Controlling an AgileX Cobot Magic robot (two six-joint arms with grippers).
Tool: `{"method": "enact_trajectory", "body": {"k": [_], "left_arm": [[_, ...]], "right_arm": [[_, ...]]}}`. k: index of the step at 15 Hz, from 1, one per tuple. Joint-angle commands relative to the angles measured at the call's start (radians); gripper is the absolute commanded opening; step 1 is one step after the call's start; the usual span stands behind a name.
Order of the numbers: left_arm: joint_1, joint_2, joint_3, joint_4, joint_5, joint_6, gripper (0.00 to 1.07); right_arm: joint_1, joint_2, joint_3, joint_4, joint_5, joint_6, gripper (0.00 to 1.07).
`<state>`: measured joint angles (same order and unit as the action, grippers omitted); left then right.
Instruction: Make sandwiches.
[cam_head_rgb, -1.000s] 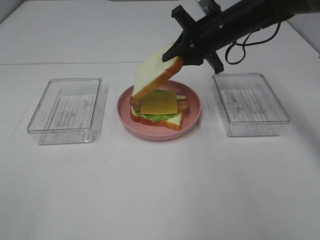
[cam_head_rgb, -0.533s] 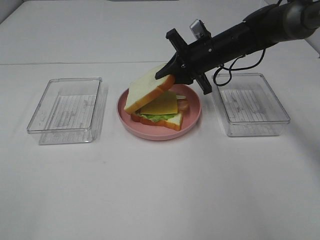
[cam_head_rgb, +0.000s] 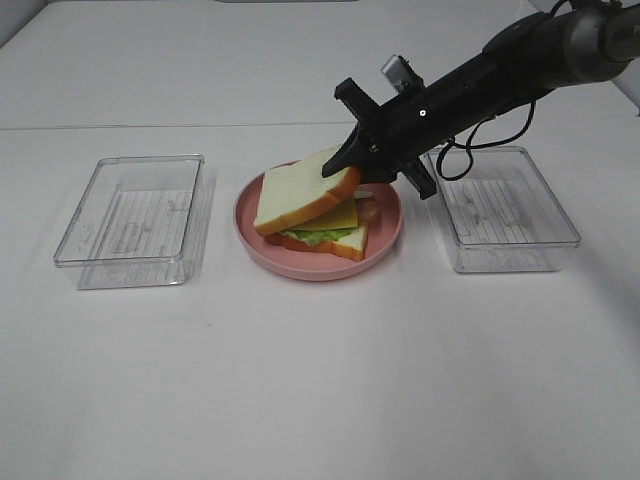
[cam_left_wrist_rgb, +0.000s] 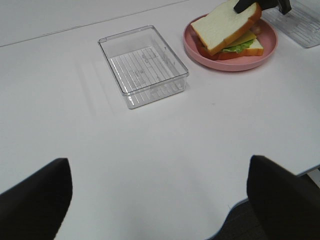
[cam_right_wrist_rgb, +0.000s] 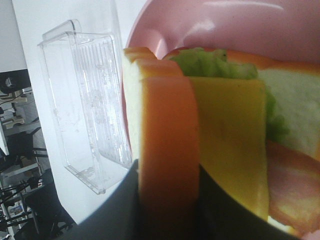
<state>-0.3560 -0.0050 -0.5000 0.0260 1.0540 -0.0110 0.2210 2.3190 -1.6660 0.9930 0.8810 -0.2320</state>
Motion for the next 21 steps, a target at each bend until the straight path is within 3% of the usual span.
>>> {"method": "enact_trajectory", "body": {"k": [1,2,4,7,12,15,18,21], "left_arm": [[0.000,-0.022,0.003,0.000,-0.010,-0.001,0.90],[0.000,-0.022,0.003,0.000,-0.010,-0.001,0.90],[0.000,-0.022,0.003,0.000,-0.010,-0.001,0.90],[0.000,-0.022,0.003,0.000,-0.010,-0.001,0.90],[0.000,-0.022,0.003,0.000,-0.010,-0.001,0.90],[0.000,-0.022,0.003,0.000,-0.010,-0.001,0.90],[0.000,-0.022,0.003,0.000,-0.010,-0.001,0.90],[0.000,-0.022,0.003,0.000,-0.010,-0.001,0.90]], "right_arm": [[0.003,-0.008,0.003,-0.071,0.006,0.009,0.42],[0.003,-0.008,0.003,-0.076,0.010,0.008,0.57],[0.003,-0.009,-0.002,-0.111,0.012,0.004,0.77],[0.003,-0.029,-0.002,-0.161,0.012,0.007,0.78],[0.003,-0.158,-0.002,-0.515,0.057,0.199,0.78],[0.003,-0.268,-0.002,-0.712,0.181,0.232,0.78],[0.003,-0.388,-0.002,-0.809,0.361,0.218,0.77],[0.004,-0.507,0.019,-0.823,0.409,0.219,0.77]]}}
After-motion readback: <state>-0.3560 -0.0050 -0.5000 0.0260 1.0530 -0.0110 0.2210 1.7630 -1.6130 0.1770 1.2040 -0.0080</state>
